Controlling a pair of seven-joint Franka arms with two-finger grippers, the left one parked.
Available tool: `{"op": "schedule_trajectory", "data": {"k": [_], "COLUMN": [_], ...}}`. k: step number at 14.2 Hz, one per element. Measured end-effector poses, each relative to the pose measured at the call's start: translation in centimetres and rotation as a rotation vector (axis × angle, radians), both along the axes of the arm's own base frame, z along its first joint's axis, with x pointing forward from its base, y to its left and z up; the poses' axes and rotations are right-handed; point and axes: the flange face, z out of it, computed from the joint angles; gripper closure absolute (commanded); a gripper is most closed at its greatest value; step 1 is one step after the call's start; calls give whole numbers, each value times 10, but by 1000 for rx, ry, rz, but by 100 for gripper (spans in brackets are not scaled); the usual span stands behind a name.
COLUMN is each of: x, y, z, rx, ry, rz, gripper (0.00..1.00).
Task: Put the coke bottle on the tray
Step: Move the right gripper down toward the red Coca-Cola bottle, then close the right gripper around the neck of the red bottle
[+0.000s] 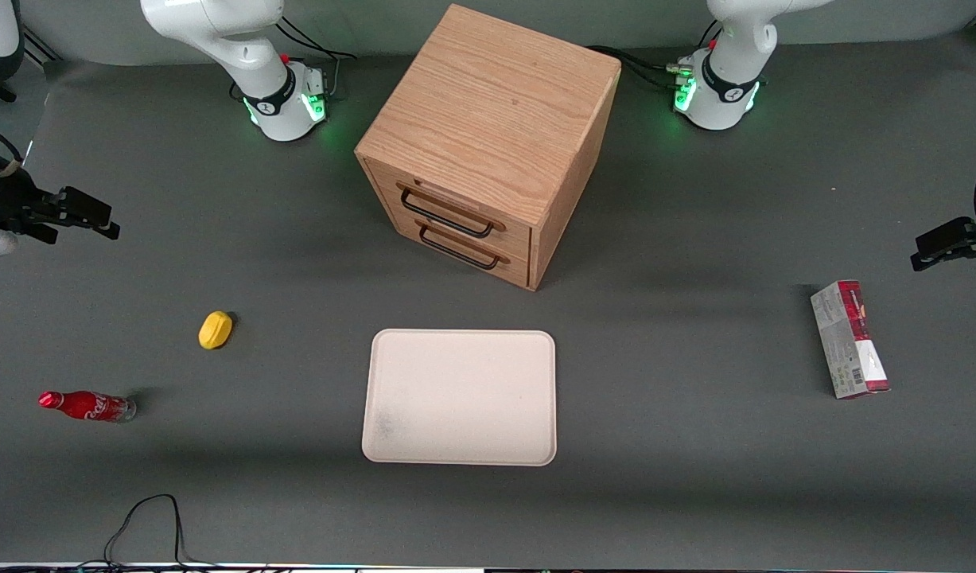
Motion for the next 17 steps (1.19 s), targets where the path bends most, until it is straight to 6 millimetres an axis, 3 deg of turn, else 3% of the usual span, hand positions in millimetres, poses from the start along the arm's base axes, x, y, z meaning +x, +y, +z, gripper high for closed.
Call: {"op": "schedule_trajectory", "data": {"k": [3, 7, 10, 14, 17], "x": [35, 95, 126, 142, 150], "y": [-30, -95, -134, -180, -185], "z": [-18, -75, -121, -182, -209], "rx": [-27, -77, -60, -48, -57], "ry": [1, -2, -32, -77, -79], "rz": [-33, -22, -31, 24, 46], "gripper": [0, 0, 1, 1, 1]}}
